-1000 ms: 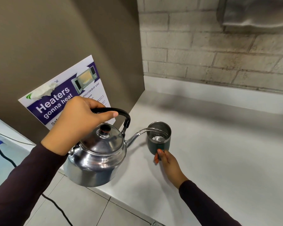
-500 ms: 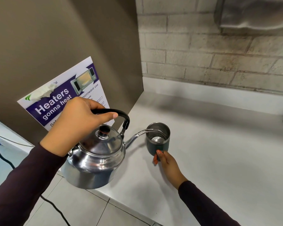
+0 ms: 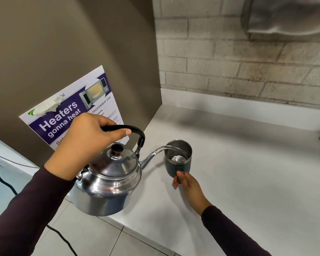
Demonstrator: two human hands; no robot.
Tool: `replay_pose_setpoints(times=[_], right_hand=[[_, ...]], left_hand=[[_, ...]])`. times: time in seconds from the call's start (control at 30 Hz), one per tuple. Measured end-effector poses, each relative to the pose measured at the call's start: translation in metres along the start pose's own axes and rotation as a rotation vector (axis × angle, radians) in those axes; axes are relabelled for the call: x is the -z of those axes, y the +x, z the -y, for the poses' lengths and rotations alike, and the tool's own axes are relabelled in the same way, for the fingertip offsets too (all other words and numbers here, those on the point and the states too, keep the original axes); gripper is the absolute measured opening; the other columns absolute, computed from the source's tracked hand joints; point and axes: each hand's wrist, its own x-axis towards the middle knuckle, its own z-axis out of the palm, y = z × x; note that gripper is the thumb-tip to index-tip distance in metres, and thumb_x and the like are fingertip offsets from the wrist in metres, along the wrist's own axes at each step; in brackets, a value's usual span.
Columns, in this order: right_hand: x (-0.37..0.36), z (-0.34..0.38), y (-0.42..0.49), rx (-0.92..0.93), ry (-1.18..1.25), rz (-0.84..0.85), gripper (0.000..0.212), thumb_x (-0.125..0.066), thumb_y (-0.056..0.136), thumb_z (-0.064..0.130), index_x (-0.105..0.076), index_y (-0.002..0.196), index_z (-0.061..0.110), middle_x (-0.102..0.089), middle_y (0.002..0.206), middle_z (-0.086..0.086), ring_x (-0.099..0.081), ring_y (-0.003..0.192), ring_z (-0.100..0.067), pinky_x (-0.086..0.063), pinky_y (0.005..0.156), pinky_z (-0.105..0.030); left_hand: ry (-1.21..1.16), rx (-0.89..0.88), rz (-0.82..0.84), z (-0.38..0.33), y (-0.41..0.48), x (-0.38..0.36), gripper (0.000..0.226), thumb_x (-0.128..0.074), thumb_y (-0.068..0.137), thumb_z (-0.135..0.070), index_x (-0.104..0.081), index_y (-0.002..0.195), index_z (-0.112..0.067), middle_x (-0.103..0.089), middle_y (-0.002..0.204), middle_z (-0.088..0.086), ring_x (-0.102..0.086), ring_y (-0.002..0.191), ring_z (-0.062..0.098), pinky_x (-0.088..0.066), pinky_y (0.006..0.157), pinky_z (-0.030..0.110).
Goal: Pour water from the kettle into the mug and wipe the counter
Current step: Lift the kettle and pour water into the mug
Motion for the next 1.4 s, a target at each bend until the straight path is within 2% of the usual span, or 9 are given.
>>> replay_pose_setpoints(times=[0.2,0.37,0.57,0.67,0.83,0.93,1.07,1.27,1.4], right_hand=[[0.0,0.001,0.0,-0.008,0.005,0.002,0.039,-0.035,0.101,0.027,-0.051,0.069,0.012,-0.058,0.074,-0.008,-0.052,0.073,-0.014,-0.039,0.068,-0.006],[0.0,0.0,0.0,-0.012,0.002,0.003,0.038,-0.035,0.101,0.027,-0.052,0.069,0.014,-0.058,0.074,-0.007,-0.052,0.071,-0.012,-0.039,0.068,-0.005],[0.001,0.0,0.0,-0.018,0.008,0.011,0.038,-0.035,0.101,0.027,-0.052,0.07,0.013,-0.058,0.074,-0.007,-0.052,0.072,-0.013,-0.039,0.068,-0.006],[0.0,0.001,0.0,-0.019,0.011,0.009,0.038,-0.036,0.101,0.027,-0.052,0.069,0.013,-0.058,0.074,-0.008,-0.052,0.071,-0.014,-0.039,0.068,-0.005],[0.001,0.002,-0.001,-0.028,0.009,0.014,0.038,-0.036,0.101,0.028,-0.052,0.069,0.014,-0.058,0.075,-0.008,-0.052,0.072,-0.014,-0.04,0.068,-0.006],[0.001,0.002,-0.001,-0.029,0.0,0.01,0.038,-0.036,0.101,0.027,-0.052,0.07,0.014,-0.059,0.075,-0.008,-0.052,0.073,-0.015,-0.04,0.068,-0.006],[0.001,0.005,-0.002,-0.021,-0.011,0.004,0.038,-0.036,0.101,0.026,-0.052,0.07,0.012,-0.059,0.075,-0.009,-0.053,0.074,-0.017,-0.039,0.069,-0.007],[0.002,0.007,-0.002,-0.05,0.022,0.008,0.04,-0.037,0.1,0.03,-0.056,0.071,0.011,-0.063,0.076,-0.011,-0.06,0.081,-0.025,-0.045,0.085,-0.026],[0.009,0.015,0.0,-0.1,0.098,0.022,0.036,-0.045,0.098,0.029,-0.066,0.08,0.007,-0.072,0.083,-0.013,-0.068,0.089,-0.03,-0.049,0.09,-0.032]], left_hand=[[0.009,0.006,-0.002,0.004,-0.002,-0.005,0.018,-0.082,0.065,-0.034,-0.066,0.059,-0.032,-0.062,0.045,-0.008,-0.052,0.036,-0.005,-0.038,0.047,0.02],[0.048,0.015,0.023,0.006,0.001,-0.008,0.018,-0.081,0.065,-0.038,-0.073,0.067,-0.022,-0.055,0.034,-0.005,-0.046,0.03,0.003,-0.038,0.047,0.021],[0.063,0.004,0.025,0.004,0.002,-0.009,0.017,-0.08,0.067,-0.038,-0.072,0.066,-0.024,-0.053,0.032,-0.019,-0.047,0.031,-0.004,-0.036,0.043,0.02],[0.033,-0.011,0.024,0.003,0.001,-0.008,0.015,-0.081,0.067,-0.035,-0.069,0.064,-0.027,-0.053,0.033,-0.023,-0.048,0.03,-0.008,-0.035,0.036,0.008],[0.006,-0.017,0.014,0.004,0.0,-0.007,0.016,-0.081,0.066,-0.034,-0.066,0.061,-0.03,-0.058,0.04,-0.027,-0.051,0.034,-0.009,-0.038,0.039,0.014],[-0.058,-0.009,-0.013,0.01,0.0,-0.005,0.017,-0.082,0.065,-0.034,-0.066,0.059,-0.032,-0.064,0.049,-0.026,-0.054,0.042,-0.012,-0.037,0.04,0.0],[-0.234,0.016,-0.031,0.025,-0.003,0.0,0.015,-0.081,0.057,-0.038,-0.071,0.066,-0.032,-0.071,0.062,-0.021,-0.06,0.05,-0.011,-0.042,0.048,-0.001],[-0.494,0.086,-0.097,0.045,0.0,-0.009,0.016,-0.08,0.061,-0.028,-0.071,0.073,-0.021,-0.056,0.035,-0.02,-0.046,0.03,-0.008,-0.033,0.037,0.0],[-0.56,0.052,-0.135,0.047,0.009,-0.014,0.012,-0.08,0.06,-0.032,-0.073,0.067,-0.026,-0.064,0.045,-0.018,-0.054,0.038,-0.007,-0.041,0.043,0.003]])
